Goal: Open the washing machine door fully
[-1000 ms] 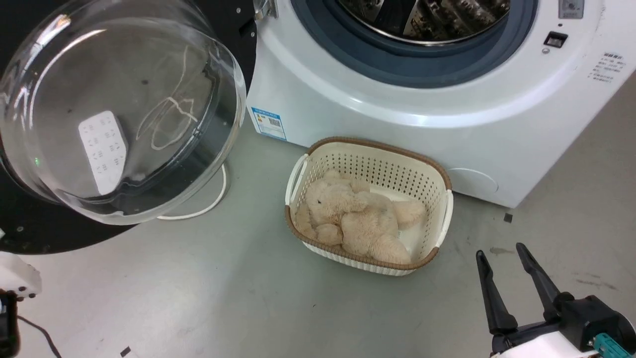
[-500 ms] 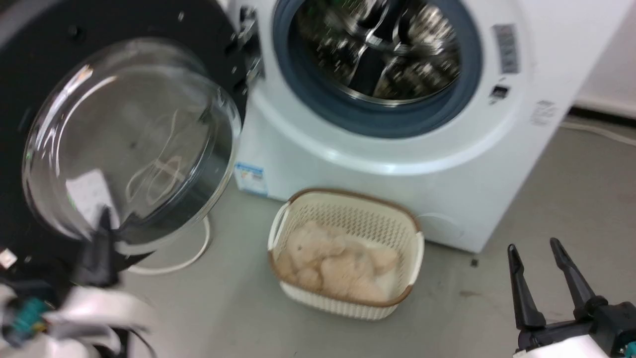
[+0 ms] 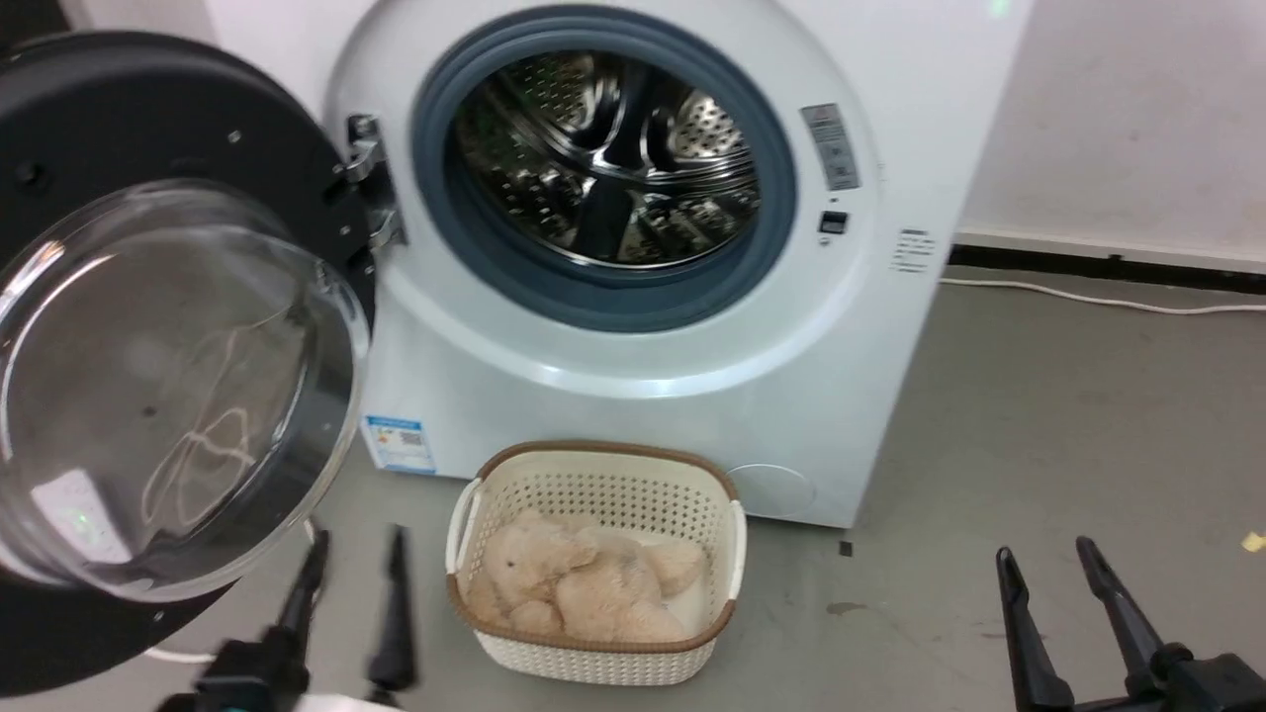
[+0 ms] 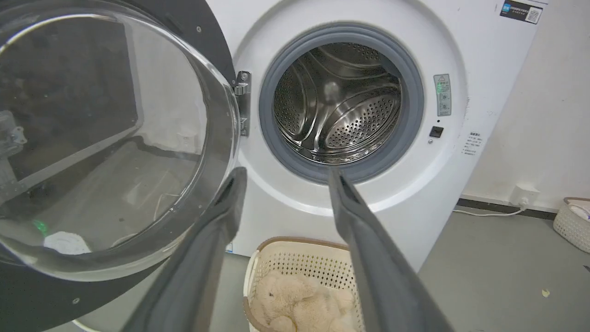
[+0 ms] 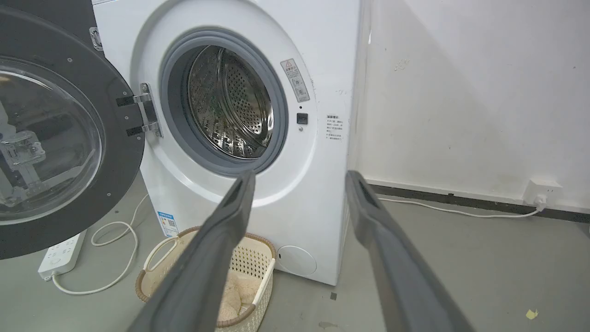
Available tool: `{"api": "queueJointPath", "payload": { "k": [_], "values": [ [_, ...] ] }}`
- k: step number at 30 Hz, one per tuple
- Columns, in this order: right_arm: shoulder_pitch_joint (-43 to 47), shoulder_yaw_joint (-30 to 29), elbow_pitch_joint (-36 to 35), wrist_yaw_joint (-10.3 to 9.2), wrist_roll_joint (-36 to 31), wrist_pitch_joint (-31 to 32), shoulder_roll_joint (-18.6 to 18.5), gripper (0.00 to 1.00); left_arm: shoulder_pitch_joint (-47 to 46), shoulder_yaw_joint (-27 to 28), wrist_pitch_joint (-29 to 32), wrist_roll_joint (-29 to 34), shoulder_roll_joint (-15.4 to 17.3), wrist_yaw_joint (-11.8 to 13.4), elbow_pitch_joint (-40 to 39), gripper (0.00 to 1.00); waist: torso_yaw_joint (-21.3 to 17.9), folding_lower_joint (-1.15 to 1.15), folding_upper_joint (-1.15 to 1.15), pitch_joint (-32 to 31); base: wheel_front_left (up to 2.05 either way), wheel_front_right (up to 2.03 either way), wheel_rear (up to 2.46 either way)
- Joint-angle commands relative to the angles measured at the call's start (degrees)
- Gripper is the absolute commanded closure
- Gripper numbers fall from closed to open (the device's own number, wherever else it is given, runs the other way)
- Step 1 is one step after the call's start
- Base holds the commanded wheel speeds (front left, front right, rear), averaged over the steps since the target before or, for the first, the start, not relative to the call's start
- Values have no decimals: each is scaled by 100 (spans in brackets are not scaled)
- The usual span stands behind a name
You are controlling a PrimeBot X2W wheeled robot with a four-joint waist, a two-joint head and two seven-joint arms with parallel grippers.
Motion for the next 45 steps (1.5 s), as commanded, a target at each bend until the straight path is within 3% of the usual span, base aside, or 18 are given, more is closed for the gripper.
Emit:
{"api": "queueJointPath", "payload": {
  "k": [1, 6, 34, 35, 45],
  "values": [
    [89, 45, 34, -5, 69, -42, 20, 0, 146, -106, -26, 145, -78, 75, -12, 0, -116, 1, 0, -60, 0, 0, 0],
    [125, 116, 92, -5, 135, -55, 21, 0, 338, -191, -28, 237, -207, 200, 55, 0, -207, 1, 0, -78, 0, 0, 0],
    [47, 146, 315, -5, -144, -67, 21, 0, 236, -376, -14, 319, -258, 295, 407, 0, -289, 1, 0, -69, 0, 0, 0],
    [10, 151, 345, 0, -101, -40, 2, 100, 284, -396, 5, 324, -239, 277, 407, 100, -290, 1, 0, -69, 0, 0, 0],
    [-59, 163, 343, 0, -128, 63, 3, 100, 234, -309, 106, 443, -295, 203, 385, 100, -295, 1, 0, -41, 0, 0, 0]
  ]
}}
